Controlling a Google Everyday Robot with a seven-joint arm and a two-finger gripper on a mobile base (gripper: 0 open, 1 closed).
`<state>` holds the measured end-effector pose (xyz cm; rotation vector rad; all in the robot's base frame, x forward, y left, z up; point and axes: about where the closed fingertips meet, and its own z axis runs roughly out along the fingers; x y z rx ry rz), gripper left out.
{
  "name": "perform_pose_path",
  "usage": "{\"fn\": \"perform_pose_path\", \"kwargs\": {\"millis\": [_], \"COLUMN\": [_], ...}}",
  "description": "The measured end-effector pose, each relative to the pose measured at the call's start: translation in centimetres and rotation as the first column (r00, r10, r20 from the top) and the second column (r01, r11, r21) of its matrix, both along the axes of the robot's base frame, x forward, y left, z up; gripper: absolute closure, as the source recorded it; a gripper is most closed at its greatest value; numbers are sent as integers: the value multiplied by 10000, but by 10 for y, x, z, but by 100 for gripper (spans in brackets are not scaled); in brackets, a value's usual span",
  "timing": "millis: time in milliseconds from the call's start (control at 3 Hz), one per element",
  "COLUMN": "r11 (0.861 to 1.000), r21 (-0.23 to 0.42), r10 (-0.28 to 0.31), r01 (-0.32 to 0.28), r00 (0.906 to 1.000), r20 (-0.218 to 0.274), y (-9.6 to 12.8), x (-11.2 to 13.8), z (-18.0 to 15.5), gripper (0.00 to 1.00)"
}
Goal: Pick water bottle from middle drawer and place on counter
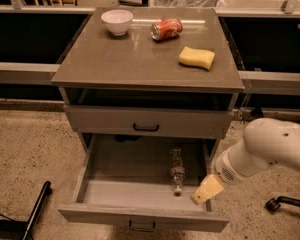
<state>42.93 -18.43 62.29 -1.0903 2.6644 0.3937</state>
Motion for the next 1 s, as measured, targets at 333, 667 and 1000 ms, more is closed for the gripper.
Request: {"fn": "perform_pose_path", "kwargs": {"millis": [333,667,1000], "r11": [10000,9997,9997], "r21": [-21,115,42], "r10": [-43,-239,-224], "r01": [46,221,220], "r00": [9935,9804,9794], "r20": [1139,1958,2005], "y": [16,17,20], "x": [32,52,54], "z": [-25,-17,-20], "gripper": [0,0,0]}}
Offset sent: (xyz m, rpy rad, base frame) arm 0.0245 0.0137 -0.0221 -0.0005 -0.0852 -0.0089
